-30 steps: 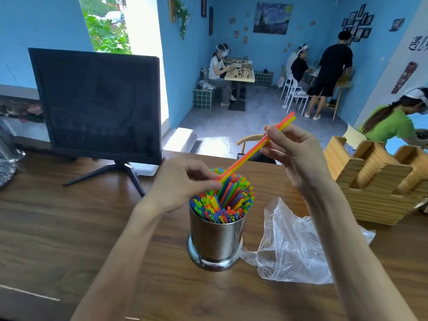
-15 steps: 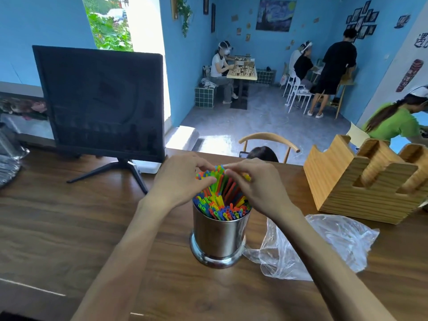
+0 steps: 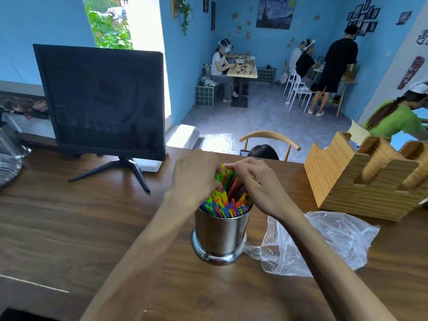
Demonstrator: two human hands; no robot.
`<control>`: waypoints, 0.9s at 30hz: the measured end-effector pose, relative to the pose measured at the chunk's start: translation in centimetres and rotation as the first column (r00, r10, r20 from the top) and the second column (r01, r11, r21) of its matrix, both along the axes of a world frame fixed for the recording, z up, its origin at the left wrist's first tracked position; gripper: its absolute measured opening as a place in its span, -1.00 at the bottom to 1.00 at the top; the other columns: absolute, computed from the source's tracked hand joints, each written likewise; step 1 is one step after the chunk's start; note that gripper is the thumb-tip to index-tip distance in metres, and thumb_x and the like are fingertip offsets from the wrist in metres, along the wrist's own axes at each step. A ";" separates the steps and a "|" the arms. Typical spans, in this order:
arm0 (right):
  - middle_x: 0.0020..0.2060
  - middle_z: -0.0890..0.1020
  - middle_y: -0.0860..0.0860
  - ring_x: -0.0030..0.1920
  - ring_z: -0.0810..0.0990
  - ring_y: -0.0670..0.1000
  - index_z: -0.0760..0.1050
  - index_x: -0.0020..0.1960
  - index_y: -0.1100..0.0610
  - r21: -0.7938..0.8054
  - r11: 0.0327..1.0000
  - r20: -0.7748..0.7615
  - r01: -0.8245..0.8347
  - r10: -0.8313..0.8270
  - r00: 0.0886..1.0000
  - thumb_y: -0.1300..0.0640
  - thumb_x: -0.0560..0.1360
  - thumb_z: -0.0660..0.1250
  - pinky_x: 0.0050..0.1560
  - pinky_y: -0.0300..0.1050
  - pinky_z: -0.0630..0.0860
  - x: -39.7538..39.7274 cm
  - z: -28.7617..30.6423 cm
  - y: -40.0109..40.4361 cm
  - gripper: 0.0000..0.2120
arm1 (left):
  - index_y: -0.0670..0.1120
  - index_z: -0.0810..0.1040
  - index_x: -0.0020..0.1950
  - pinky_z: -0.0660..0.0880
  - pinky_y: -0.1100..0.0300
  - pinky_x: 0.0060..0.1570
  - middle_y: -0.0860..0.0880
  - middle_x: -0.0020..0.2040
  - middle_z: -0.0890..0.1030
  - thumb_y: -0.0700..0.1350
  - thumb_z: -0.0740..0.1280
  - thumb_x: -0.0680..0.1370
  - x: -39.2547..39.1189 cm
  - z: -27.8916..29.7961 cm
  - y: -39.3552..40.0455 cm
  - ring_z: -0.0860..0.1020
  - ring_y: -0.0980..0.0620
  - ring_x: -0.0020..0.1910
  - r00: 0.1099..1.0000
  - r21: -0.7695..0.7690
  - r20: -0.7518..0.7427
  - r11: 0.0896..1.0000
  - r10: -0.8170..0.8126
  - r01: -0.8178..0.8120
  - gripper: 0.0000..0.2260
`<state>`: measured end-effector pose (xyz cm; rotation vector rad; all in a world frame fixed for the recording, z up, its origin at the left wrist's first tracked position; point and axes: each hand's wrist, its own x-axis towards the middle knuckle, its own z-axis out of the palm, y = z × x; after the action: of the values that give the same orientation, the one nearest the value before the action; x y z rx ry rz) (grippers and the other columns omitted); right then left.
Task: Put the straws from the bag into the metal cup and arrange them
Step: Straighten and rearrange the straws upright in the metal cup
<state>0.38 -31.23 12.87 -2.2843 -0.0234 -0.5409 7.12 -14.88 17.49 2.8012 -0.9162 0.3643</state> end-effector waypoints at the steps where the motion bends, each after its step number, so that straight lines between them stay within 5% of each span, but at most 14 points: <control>1: 0.08 0.60 -0.16 0.20 0.49 -0.11 0.64 0.25 -0.08 0.014 1.000 0.014 0.003 -0.003 1.000 -0.09 0.72 0.08 0.21 -0.19 0.38 0.0 -0.1 -0.1 -0.63 | 0.12 0.67 0.23 0.44 0.12 0.01 0.01 0.17 0.66 0.14 0.50 0.48 -0.1 -0.2 0.0 0.57 -0.04 0.20 1.000 -0.027 0.005 1.000 -0.013 0.013 -0.66; 9: 0.07 0.59 -0.28 0.22 0.53 -0.16 0.66 0.23 -0.07 0.049 0.998 0.052 0.035 -0.037 0.998 -0.10 0.72 0.10 0.28 0.10 0.47 -0.2 -0.2 -0.7 -0.64 | 0.08 0.74 0.02 0.51 0.14 -0.04 0.10 -0.12 0.70 0.05 0.55 0.44 0.1 0.1 1.2 0.62 0.09 -0.06 0.982 -0.266 -0.096 0.955 -0.164 0.134 -0.82; 13: 0.11 0.53 -0.43 0.31 0.40 -0.27 0.59 0.18 -0.29 -0.026 1.000 0.071 -0.010 0.012 0.997 -0.15 0.67 0.19 0.39 0.20 0.31 -0.3 0.4 -0.4 -0.78 | 0.11 0.75 0.00 0.53 0.24 -0.10 0.12 -0.22 0.68 0.01 0.56 0.44 0.2 1.4 1.8 0.61 0.18 -0.21 0.961 -0.480 -0.091 0.857 -0.259 0.185 -0.85; 18: 0.26 0.53 -0.29 0.39 0.37 -0.19 0.62 0.26 -0.14 -0.136 0.988 0.098 -0.075 0.089 0.991 -0.16 0.62 0.25 0.43 0.21 0.24 0.1 0.9 -0.2 -0.71 | 0.12 0.72 0.10 0.53 0.36 -0.13 0.13 -0.15 0.68 -0.10 0.52 0.50 0.3 3.4 2.1 0.65 0.10 -0.21 0.932 -0.716 -0.103 0.677 -0.349 0.174 -0.80; 21: 0.14 0.65 -0.22 0.29 0.51 -0.14 0.68 0.18 -0.08 -0.112 0.986 0.128 -0.120 0.134 0.983 -0.10 0.61 0.33 0.33 0.22 0.38 0.5 0.9 -0.3 -0.77 | 0.15 0.68 0.15 0.65 0.14 -0.09 0.06 -0.04 0.69 -0.15 0.48 0.55 0.3 4.2 2.1 0.66 0.06 -0.16 0.910 -0.817 -0.046 0.540 -0.412 0.203 -0.76; 27: -0.08 0.73 -0.06 0.06 0.67 -0.03 0.67 0.02 0.01 0.090 0.982 0.103 -0.165 0.155 0.982 -0.04 0.61 0.37 0.18 0.17 0.53 -0.1 2.3 -1.7 -0.84 | -0.02 0.67 0.13 0.62 0.20 -0.09 0.05 -0.15 0.66 -0.28 0.43 0.56 0.0 5.4 3.0 0.64 0.14 -0.24 0.925 -0.971 0.067 0.189 -0.374 0.146 -0.79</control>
<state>0.26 -32.89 15.14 -2.1370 -0.2219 -0.5542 7.14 -11.92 22.88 1.3982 -0.6974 0.4030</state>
